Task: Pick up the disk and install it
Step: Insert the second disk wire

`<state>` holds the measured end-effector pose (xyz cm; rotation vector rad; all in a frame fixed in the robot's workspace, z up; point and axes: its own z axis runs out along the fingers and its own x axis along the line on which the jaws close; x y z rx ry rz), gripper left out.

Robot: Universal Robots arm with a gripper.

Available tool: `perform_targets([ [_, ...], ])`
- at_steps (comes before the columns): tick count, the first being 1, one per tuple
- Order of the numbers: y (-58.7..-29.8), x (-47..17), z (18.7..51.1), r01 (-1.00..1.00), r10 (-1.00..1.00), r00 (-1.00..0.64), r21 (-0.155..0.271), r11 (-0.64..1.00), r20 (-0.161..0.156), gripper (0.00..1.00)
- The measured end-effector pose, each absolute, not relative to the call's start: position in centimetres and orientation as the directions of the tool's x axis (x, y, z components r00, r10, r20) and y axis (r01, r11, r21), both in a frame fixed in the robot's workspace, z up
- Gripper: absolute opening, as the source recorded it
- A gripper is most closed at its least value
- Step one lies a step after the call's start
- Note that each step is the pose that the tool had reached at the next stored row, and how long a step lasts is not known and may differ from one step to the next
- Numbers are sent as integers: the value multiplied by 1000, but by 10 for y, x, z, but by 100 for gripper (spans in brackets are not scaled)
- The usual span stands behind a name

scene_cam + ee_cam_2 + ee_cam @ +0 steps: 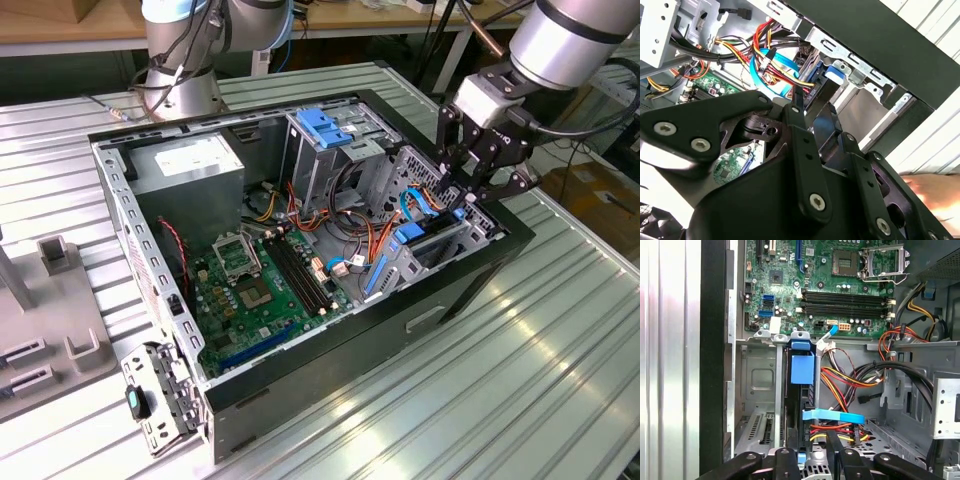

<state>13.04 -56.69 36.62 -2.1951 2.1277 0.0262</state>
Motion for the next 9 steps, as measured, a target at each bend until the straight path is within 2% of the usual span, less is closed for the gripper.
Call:
perform_targets([
  [9,-567,126,366,-998,-997,33,-49,-29,-71,36],
])
